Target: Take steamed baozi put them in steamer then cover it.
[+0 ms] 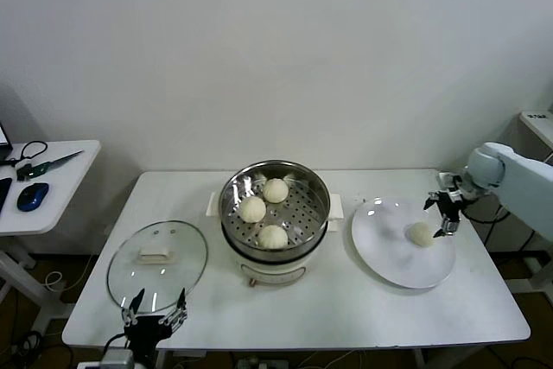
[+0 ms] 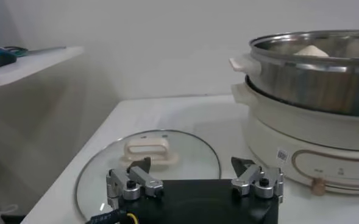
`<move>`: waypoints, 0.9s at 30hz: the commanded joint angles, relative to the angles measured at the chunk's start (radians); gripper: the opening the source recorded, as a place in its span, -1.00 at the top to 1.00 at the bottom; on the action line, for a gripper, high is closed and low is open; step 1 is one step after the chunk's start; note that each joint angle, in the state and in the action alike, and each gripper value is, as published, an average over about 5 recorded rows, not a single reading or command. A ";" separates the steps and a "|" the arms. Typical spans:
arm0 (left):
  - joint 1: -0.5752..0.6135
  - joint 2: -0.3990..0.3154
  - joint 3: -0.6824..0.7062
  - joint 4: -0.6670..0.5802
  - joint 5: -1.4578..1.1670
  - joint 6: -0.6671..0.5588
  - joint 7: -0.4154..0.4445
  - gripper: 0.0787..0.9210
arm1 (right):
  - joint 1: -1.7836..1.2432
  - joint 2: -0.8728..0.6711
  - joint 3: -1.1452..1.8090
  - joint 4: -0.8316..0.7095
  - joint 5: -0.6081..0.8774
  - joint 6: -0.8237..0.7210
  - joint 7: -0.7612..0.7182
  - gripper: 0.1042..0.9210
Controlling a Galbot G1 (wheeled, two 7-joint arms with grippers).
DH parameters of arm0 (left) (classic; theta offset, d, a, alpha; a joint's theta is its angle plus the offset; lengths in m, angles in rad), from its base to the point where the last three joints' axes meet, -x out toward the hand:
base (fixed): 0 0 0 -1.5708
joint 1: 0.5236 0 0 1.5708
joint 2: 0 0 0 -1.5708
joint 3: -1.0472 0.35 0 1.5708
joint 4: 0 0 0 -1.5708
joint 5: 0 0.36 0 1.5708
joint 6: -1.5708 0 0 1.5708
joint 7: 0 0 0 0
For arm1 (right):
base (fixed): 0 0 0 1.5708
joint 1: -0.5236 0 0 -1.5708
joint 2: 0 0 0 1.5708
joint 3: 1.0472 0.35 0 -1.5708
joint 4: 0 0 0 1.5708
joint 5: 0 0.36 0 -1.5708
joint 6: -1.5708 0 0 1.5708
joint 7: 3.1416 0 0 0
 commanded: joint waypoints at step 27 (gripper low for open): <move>-0.005 0.003 0.005 0.003 -0.003 0.001 -0.002 -0.77 | -0.068 0.072 0.080 -0.099 -0.040 -0.004 0.010 -0.42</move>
